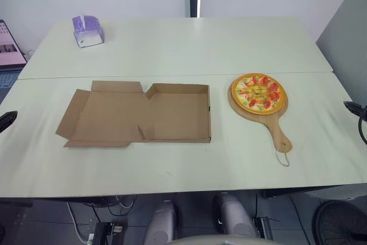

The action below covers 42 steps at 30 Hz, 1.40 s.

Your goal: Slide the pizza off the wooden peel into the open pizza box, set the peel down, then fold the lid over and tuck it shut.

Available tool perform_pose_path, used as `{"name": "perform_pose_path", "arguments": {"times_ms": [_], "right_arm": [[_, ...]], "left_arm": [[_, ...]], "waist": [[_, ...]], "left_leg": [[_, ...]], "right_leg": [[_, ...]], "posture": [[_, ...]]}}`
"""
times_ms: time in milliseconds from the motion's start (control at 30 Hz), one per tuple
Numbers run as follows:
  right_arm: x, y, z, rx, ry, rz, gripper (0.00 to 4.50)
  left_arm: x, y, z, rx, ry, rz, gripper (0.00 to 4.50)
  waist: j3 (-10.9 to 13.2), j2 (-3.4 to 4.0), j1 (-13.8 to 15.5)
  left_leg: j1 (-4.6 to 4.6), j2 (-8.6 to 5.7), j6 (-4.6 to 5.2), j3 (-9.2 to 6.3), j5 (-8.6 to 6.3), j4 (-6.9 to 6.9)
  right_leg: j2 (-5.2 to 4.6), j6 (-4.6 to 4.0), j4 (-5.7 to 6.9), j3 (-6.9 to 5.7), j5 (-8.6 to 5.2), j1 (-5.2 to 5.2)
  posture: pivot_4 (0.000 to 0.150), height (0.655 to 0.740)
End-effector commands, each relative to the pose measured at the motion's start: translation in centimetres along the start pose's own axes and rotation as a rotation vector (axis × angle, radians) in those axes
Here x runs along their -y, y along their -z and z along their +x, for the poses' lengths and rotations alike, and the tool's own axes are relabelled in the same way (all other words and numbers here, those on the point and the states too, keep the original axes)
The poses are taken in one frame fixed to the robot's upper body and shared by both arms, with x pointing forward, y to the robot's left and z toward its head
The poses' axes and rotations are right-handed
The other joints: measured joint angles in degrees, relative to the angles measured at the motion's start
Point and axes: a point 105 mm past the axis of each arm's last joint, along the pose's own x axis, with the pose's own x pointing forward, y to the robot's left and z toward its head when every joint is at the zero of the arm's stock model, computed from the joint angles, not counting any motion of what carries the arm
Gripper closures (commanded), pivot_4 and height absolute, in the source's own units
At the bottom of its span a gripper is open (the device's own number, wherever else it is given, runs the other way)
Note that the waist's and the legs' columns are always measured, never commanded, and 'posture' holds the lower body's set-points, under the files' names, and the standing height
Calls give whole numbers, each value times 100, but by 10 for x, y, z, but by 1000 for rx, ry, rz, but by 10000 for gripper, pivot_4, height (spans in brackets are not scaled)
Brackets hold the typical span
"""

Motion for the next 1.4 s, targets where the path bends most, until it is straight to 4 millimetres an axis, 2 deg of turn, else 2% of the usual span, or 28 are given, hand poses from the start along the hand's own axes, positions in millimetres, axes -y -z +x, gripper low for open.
{"name": "perform_pose_path", "arguments": {"times_ms": [33, 200, 833, 967, 1033, 1100, 1167, 1233, 1267, 1300, 1400], "right_arm": [[18, -14, -12, 43, 64, -21, 0], [19, -11, -14, 33, 77, -24, 0], [27, -7, -19, 35, 124, 24, 0], [30, -9, -18, 41, 161, 15, 0], [26, -8, -16, 48, 147, 29, 0], [21, -7, -14, 55, 140, 42, 0], [16, -5, -13, 55, 130, 47, 0], [4, -5, -11, 52, 90, 46, 0], [-1, -6, -11, 52, 79, 47, 0], [-9, -8, -9, 61, 65, 82, 0], [-35, -13, -7, 70, 9, 156, 0]], "left_arm": [[-7, -6, -2, 14, -40, 33, 98], [-11, -8, 1, 23, -92, 33, 98], [-14, -9, 0, 34, -118, 7, 98], [-16, -23, -1, 101, -103, -25, 98], [-14, -47, 0, 187, -72, -36, 98], [-2, -79, 5, 285, 14, -20, 98], [19, -108, 13, 362, 130, -2, 98], [62, -148, 23, 448, 325, 36, 98], [75, -158, 25, 465, 380, 44, 98], [103, -173, 26, 496, 494, 67, 98], [167, -195, 20, 541, 729, 118, 98]], "waist": [[0, 0, 0], [0, 0, 1], [0, 0, 1], [0, 0, 1], [0, 0, 14], [0, -3, 41], [-1, -3, 51], [-1, -4, 103], [-1, -4, 113], [-2, -3, 113], [-3, -1, 121]], "left_leg": [[0, 0, 0, 0, 0, 0], [0, 0, 0, 0, 0, 1], [0, -1, 0, 0, 0, 1], [0, 0, 0, -1, 0, 1], [0, -1, 0, 0, 0, 1], [-4, -1, 0, -5, 0, 5], [-10, -4, 0, -8, 0, 9], [-11, -5, 0, -10, 0, 10], [-10, -6, -1, -18, 0, 12], [-7, -6, -1, -23, 0, 15], [-2, -6, -1, -24, 0, 15]], "right_leg": [[0, 0, 0, 0, 0, 0], [0, 0, 0, 0, 0, 0], [0, 0, 1, 0, 0, 0], [0, 0, 1, 0, 0, 0], [0, 0, 1, 0, 0, 1], [0, 0, 1, -5, 0, 2], [-1, 1, 0, -8, 1, 3], [-1, 1, -1, -9, 1, 4], [-2, 2, -1, -15, 1, 11], [-2, 3, -1, -18, 1, 20], [-1, 4, 1, -15, 1, 27]], "posture": [[1500, 7400], [1500, 7400], [1500, 7400], [1500, 7400], [1500, 7400], [1500, 7400], [1500, 7400], [1500, 7400], [1500, 7400], [1500, 7400], [1500, 7400]]}}
